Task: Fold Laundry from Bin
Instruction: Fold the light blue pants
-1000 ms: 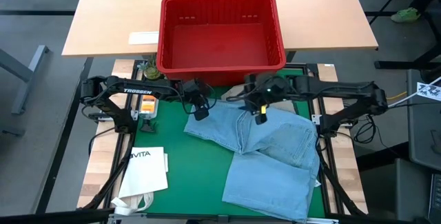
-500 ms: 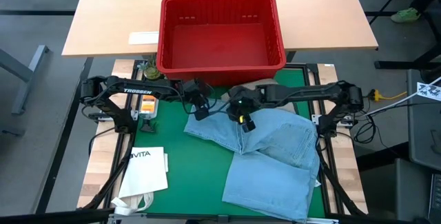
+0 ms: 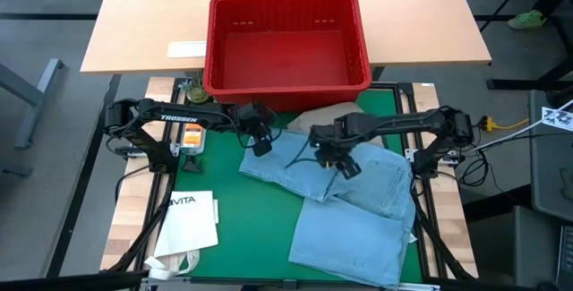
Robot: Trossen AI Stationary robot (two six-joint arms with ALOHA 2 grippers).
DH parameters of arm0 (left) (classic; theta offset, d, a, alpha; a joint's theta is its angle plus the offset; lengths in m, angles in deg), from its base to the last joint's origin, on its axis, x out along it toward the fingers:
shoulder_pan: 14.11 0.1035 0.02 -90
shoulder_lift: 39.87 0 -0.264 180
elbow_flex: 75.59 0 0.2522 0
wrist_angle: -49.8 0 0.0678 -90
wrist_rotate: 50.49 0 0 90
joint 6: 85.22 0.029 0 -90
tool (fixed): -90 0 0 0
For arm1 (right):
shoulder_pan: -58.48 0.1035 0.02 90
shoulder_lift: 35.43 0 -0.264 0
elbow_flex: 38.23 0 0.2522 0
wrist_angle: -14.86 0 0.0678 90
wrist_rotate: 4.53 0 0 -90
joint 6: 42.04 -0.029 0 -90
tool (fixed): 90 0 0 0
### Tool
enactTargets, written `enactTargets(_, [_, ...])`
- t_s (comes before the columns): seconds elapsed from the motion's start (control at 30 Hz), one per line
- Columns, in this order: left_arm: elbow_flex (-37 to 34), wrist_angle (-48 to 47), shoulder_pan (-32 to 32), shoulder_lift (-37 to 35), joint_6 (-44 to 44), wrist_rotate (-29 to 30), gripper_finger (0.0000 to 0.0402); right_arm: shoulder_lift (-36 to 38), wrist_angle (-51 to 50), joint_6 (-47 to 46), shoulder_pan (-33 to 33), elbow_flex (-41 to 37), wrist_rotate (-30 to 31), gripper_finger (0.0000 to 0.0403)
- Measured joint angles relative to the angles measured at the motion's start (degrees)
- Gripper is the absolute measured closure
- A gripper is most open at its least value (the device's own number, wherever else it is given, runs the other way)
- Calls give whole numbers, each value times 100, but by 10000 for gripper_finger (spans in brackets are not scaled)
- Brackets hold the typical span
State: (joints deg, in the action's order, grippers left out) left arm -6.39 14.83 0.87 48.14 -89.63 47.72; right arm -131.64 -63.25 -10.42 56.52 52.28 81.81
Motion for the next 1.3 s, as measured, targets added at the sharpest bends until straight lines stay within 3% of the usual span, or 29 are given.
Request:
enactTargets(0.43, [0, -20, 0, 0, 5, 30, 401, 0, -336, -23, 615, 188, 460, 198])
enactTargets(0.6, [0, -17, -2, 0, 5, 406, 399, 1, -321, -27, 658, 352, 466, 198])
enactTargets(0.77, [0, -30, 0, 0, 0, 774, 361, 1, -315, -27, 658, 387, 467, 198])
enactTargets(1.03, [0, -8, 13, 0, 4, 809, 289, 0, -312, -27, 654, 387, 472, 198])
enactTargets(1.3, [3, 179, 81, -36, 0, 982, 282, 0, -279, -27, 645, 387, 474, 198])
